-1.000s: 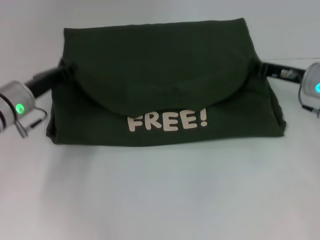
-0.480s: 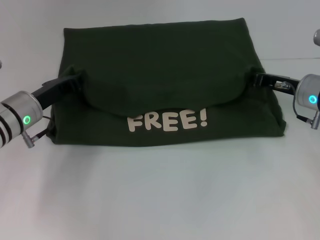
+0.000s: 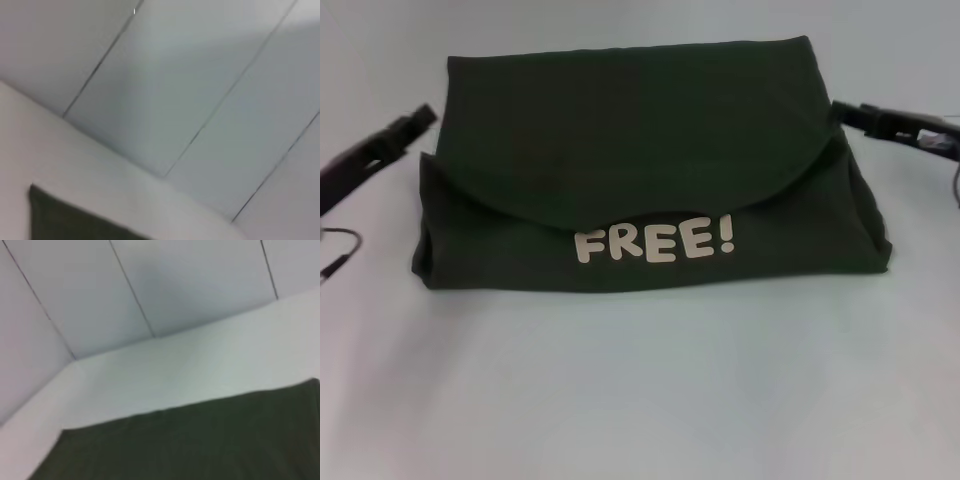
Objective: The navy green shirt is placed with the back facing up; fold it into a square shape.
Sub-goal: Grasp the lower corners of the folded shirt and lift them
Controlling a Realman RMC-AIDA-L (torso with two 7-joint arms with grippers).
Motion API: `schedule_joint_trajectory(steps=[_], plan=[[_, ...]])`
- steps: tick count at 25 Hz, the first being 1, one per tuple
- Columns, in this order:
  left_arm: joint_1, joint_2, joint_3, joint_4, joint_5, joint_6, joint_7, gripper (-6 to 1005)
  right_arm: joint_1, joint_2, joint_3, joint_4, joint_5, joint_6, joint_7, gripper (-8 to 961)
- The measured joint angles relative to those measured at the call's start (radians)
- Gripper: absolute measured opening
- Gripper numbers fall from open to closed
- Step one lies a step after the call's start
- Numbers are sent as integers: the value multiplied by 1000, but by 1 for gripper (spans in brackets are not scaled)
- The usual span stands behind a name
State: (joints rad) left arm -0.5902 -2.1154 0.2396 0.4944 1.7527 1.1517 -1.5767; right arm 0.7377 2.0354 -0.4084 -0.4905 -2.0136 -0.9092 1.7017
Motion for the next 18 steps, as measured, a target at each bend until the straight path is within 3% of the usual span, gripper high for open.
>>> schedule_joint_trajectory(steps=[3, 8, 9, 11, 13, 18], plan=[[38, 7, 2, 2, -31, 100, 0, 296, -28, -25, 2, -12, 31, -99, 7, 353], [127, 22, 59, 31, -23, 306, 7, 516, -85, -61, -4, -32, 48, -260, 57, 528], [141, 22, 81, 41, -22, 319, 7, 560, -97, -64, -4, -39, 48, -289, 65, 572], [171, 22, 134, 63, -21, 320, 8, 758, -121, -69, -4, -52, 48, -338, 81, 692], [196, 25, 181, 78, -14, 314, 8, 815, -144, -75, -4, -60, 49, -378, 104, 847], [216, 23, 231, 93, 80, 242, 25, 929, -182, -82, 9, -65, 50, -422, 142, 872]])
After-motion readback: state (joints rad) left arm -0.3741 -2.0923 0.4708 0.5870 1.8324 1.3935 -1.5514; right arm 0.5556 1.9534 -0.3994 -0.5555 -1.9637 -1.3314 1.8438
